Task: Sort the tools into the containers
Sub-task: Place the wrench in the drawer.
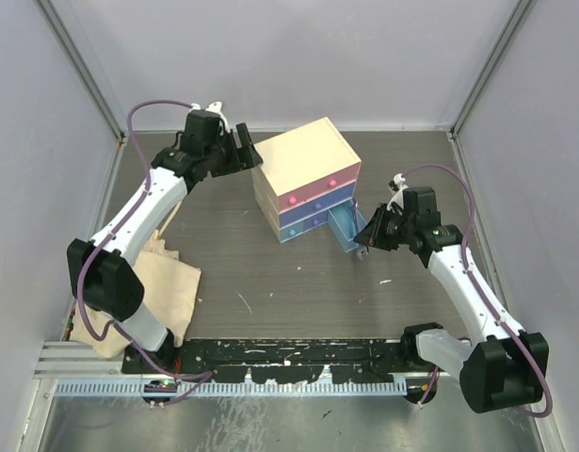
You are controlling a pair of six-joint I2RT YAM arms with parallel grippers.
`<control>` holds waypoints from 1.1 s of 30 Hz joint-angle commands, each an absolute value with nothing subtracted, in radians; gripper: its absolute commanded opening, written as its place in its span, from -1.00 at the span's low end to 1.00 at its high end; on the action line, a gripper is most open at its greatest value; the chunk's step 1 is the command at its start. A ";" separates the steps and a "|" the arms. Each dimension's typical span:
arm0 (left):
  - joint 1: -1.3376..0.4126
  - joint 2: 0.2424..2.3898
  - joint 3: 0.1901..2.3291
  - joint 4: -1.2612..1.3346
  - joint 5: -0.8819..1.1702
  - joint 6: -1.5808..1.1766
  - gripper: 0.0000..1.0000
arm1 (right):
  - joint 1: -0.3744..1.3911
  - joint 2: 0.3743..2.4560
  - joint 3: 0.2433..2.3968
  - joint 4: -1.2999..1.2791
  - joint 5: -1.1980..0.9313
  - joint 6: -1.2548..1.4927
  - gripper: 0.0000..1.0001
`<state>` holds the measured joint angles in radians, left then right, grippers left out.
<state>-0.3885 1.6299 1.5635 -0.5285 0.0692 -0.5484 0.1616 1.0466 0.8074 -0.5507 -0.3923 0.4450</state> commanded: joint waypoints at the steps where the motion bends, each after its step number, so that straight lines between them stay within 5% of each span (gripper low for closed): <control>1: -0.380 1.664 1.587 -0.520 0.088 -0.510 0.54 | 0.116 1.069 0.868 -0.518 -0.505 0.402 -0.99; 33: -0.394 1.686 1.475 -0.360 0.229 -0.556 0.30 | 0.051 1.353 0.956 -0.485 -0.609 0.428 -0.99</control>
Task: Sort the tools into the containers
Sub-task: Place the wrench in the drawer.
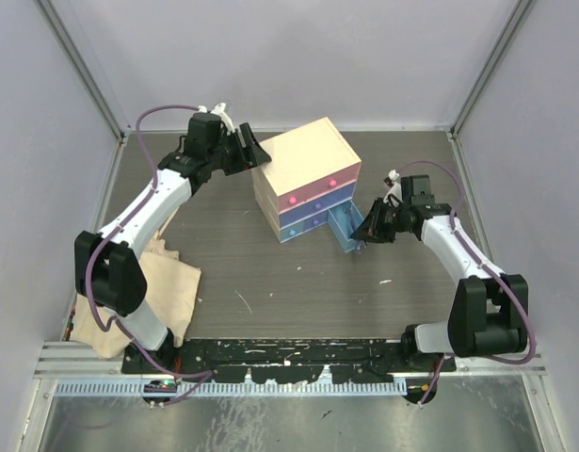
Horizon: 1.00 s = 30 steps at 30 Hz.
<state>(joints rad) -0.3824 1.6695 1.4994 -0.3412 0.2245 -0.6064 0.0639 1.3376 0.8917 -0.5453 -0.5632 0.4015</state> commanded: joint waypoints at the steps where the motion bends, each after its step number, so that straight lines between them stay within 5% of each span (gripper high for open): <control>1: -0.394 1.684 1.476 -0.361 0.228 -0.554 0.30 | 0.047 1.365 0.961 -0.483 -0.621 0.431 -0.99; 30: -0.406 1.662 1.463 -0.365 0.202 -0.537 0.27 | 0.004 1.435 0.952 -0.512 -0.693 0.458 -0.99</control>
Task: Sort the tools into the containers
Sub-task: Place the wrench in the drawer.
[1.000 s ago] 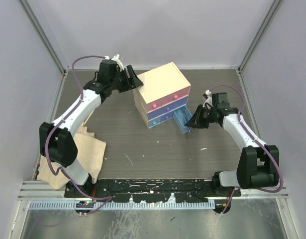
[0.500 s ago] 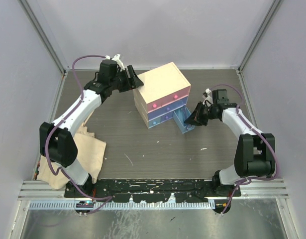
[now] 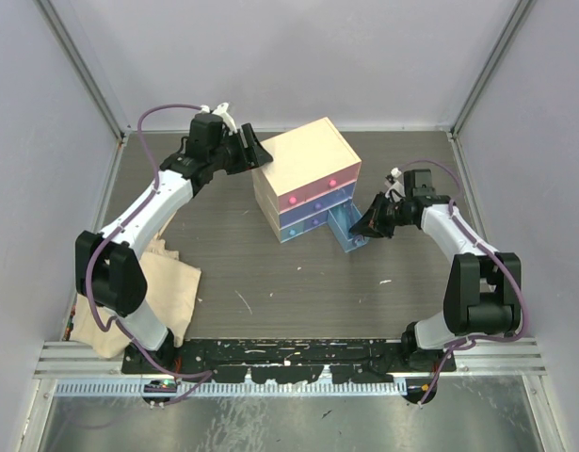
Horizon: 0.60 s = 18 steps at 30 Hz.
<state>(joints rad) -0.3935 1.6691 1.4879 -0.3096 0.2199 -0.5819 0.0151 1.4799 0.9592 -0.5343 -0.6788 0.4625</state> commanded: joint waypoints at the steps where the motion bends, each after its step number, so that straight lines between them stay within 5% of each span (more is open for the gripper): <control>1: -0.405 1.661 1.462 -0.367 0.202 -0.537 0.26 | 0.002 1.432 0.949 -0.516 -0.693 0.455 -0.99; 18: -0.405 1.666 1.465 -0.371 0.201 -0.531 0.25 | -0.006 1.511 0.981 -0.505 -0.739 0.441 -0.99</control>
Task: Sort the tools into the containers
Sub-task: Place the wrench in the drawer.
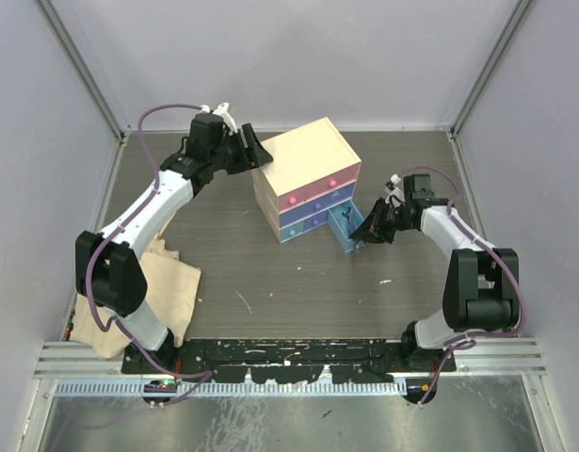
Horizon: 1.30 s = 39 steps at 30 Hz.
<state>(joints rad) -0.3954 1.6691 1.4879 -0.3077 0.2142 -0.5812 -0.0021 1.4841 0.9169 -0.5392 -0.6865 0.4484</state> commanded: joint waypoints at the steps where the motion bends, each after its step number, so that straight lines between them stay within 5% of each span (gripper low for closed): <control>1: -0.405 1.667 1.465 -0.371 0.201 -0.529 0.25 | -0.006 1.518 0.987 -0.498 -0.740 0.445 -0.98; 20: -0.405 1.670 1.467 -0.375 0.220 -0.536 0.22 | -0.006 1.673 1.121 -0.442 -0.683 0.497 -0.97; 39: -0.405 1.674 1.470 -0.376 0.230 -0.539 0.21 | -0.005 1.765 1.185 -0.435 -0.579 0.488 -0.71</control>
